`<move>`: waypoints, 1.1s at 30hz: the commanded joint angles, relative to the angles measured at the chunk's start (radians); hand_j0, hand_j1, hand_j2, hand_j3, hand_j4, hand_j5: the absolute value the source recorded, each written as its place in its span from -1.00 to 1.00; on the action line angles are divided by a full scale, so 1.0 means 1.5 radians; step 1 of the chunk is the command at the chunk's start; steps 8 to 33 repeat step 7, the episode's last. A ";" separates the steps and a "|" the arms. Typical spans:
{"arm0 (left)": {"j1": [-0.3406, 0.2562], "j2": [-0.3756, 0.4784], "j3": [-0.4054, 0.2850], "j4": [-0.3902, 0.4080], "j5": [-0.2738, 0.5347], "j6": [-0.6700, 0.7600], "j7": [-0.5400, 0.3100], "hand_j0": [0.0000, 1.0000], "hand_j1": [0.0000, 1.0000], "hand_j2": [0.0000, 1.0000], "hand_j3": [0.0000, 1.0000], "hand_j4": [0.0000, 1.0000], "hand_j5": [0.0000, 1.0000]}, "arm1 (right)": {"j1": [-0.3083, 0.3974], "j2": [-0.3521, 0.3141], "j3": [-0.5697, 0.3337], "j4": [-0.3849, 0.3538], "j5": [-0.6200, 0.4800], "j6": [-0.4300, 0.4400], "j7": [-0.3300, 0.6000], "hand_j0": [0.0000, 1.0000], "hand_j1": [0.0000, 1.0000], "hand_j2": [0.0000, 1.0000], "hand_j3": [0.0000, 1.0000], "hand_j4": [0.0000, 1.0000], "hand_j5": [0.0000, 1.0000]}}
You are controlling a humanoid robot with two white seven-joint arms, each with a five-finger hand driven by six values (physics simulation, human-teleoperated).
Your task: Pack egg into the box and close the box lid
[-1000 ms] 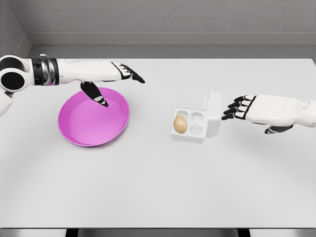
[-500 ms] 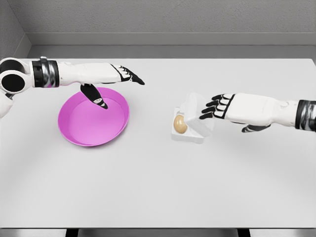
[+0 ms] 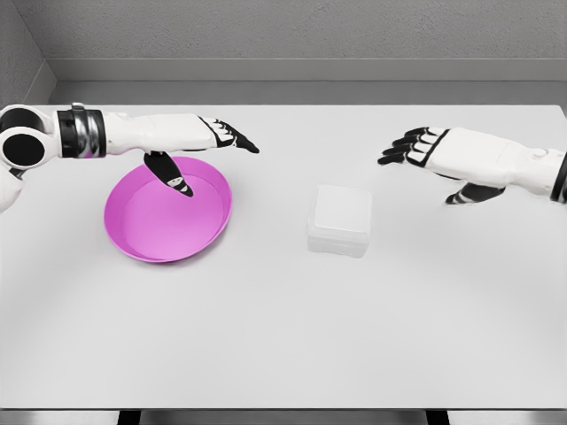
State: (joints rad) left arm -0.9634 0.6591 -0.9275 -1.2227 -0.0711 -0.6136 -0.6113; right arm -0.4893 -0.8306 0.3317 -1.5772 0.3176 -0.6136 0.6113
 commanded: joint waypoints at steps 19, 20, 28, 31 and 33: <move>0.000 0.002 0.002 0.000 0.005 0.002 0.000 1.00 1.00 1.00 1.00 1.00 1.00 | 0.000 -0.005 -0.033 0.041 -0.031 0.002 0.000 1.00 1.00 1.00 1.00 1.00 1.00; 0.000 0.002 0.002 0.000 0.005 0.002 0.000 1.00 1.00 1.00 1.00 1.00 1.00 | 0.000 -0.005 -0.033 0.041 -0.031 0.002 0.000 1.00 1.00 1.00 1.00 1.00 1.00; 0.000 0.002 0.002 0.000 0.005 0.002 0.000 1.00 1.00 1.00 1.00 1.00 1.00 | 0.000 -0.005 -0.033 0.041 -0.031 0.002 0.000 1.00 1.00 1.00 1.00 1.00 1.00; 0.000 0.002 0.002 0.000 0.005 0.002 0.000 1.00 1.00 1.00 1.00 1.00 1.00 | 0.000 -0.005 -0.033 0.041 -0.031 0.002 0.000 1.00 1.00 1.00 1.00 1.00 1.00; 0.000 0.002 0.002 0.000 0.005 0.002 0.000 1.00 1.00 1.00 1.00 1.00 1.00 | 0.000 -0.005 -0.033 0.041 -0.031 0.002 0.000 1.00 1.00 1.00 1.00 1.00 1.00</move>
